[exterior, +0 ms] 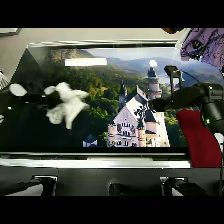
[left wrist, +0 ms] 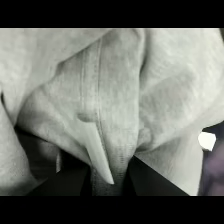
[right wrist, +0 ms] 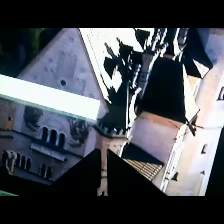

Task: Fold the clothes and pants, and hang the long-sleeved shirts on hangers.

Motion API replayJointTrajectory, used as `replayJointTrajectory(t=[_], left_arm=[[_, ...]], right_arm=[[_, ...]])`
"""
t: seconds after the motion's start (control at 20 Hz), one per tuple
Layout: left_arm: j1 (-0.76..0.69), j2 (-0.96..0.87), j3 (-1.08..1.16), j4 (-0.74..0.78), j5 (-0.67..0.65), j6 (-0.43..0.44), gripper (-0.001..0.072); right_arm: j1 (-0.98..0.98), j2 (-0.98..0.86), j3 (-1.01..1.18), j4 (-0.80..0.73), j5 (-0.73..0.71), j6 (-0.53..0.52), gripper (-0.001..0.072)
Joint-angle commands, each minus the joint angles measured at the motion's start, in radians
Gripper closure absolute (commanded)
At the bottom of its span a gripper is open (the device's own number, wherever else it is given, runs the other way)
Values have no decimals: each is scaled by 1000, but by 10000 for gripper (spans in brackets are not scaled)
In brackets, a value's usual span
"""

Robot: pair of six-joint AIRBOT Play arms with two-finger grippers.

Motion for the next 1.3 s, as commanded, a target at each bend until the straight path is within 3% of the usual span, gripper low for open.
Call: replayJointTrajectory(t=[0.0, 0.15, 0.25, 0.3, 0.4, 0.45, 0.55, 0.65, 0.75, 0.9, 1.0, 1.25], left_arm=[[-326, 49, -2, -13, -21, -177, 689], [-549, -25, -8, -14, 122, -275, 689], [-616, -87, -7, -16, 206, -277, 679], [-621, -103, -7, -23, 227, -288, 607], [-580, -92, -5, -61, 225, -278, 121], [-537, -67, 4, -71, 192, -231, 21], [-428, 9, 18, -70, 121, -130, 21], [-311, 88, 18, -70, 76, -59, 21], [-199, 143, 18, -70, 38, -33, 21], [-91, 153, 17, -70, -9, -34, 22], [-56, 150, 8, -70, -8, -34, 27], [-36, 146, 8, -70, -7, -34, 39]], right_arm=[[1, 1, 1, -60, -153, 3, 634], [1, 1, 1, -135, -219, 3, 626], [0, 0, 1, -153, -214, 3, 529], [1, 0, 0, -149, -200, 3, 469], [0, 2, 0, -142, -177, -39, 423], [-12, 6, 0, -172, -162, -60, 423], [-103, 6, -6, -135, -108, -55, 412], [-240, 6, -62, 56, -31, -48, 391], [-336, -3, -178, 291, 20, -69, 337], [-322, -50, -366, 567, 27, -171, 240], [-241, -66, -462, 618, 89, -220, 241], [-42, -108, -523, 647, 232, -217, 242]])
